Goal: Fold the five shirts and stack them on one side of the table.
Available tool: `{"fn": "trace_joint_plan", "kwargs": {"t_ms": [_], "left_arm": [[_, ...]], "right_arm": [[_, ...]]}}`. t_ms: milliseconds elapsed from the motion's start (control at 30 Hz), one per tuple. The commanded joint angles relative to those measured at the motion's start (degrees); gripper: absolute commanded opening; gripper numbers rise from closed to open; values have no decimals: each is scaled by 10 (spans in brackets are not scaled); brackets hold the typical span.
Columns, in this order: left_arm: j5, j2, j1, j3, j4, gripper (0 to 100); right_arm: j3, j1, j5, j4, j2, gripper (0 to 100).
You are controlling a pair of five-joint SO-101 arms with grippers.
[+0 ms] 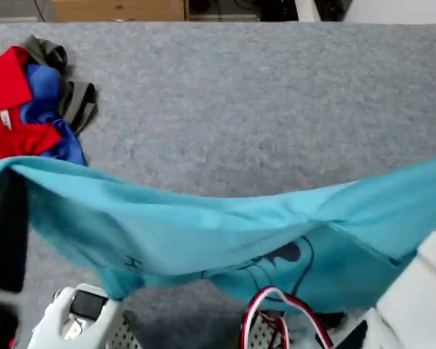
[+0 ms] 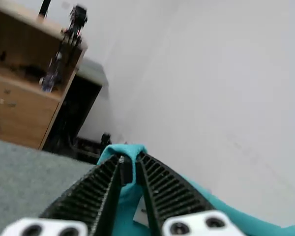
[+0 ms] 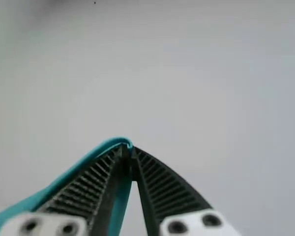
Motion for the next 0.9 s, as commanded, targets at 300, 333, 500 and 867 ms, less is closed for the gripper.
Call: {"fn": "trace_joint_plan", "kwargs": {"t_ms": [300, 333, 500, 867], "left_arm": [[0, -23, -26, 211, -59, 19], [3, -18, -38, 248, -89, 19], [44, 13, -80, 437, -280, 19], [40, 244, -109, 564, -611, 19]], "right_arm": [[182, -120, 51, -6, 3, 4], [208, -140, 61, -7, 4, 4], [348, -215, 90, -40, 22, 4], [477, -289, 108, -189, 255, 4]]}}
